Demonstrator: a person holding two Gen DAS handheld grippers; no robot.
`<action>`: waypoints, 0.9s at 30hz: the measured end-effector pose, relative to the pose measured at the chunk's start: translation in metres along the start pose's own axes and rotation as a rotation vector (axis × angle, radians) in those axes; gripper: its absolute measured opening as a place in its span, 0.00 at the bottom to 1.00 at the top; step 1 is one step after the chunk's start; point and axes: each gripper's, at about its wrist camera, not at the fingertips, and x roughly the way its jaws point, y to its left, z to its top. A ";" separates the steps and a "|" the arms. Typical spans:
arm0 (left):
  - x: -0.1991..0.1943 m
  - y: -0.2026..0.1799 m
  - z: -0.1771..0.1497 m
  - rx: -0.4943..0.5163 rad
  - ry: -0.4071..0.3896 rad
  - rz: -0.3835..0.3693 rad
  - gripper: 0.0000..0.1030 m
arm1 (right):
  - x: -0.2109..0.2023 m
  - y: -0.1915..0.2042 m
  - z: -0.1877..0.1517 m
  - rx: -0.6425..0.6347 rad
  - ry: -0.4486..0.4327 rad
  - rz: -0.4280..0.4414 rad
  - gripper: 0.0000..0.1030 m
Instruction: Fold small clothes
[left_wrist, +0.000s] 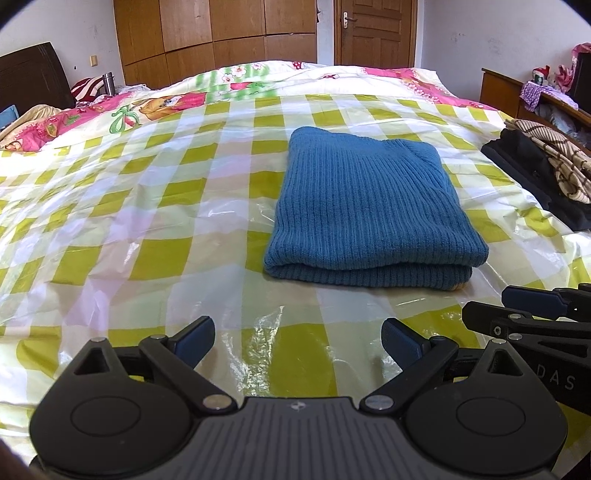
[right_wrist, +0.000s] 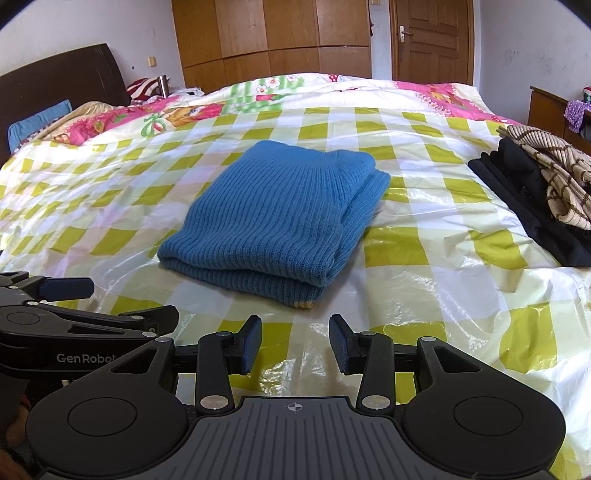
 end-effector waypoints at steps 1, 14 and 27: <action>0.000 0.000 0.000 0.000 0.001 0.000 1.00 | 0.000 0.000 0.000 0.001 0.001 0.000 0.38; 0.002 0.000 0.000 -0.002 0.020 -0.006 1.00 | 0.001 -0.001 -0.001 0.030 0.031 0.000 0.38; 0.003 0.000 -0.001 -0.004 0.040 -0.018 1.00 | -0.001 0.000 -0.002 0.037 0.045 -0.015 0.38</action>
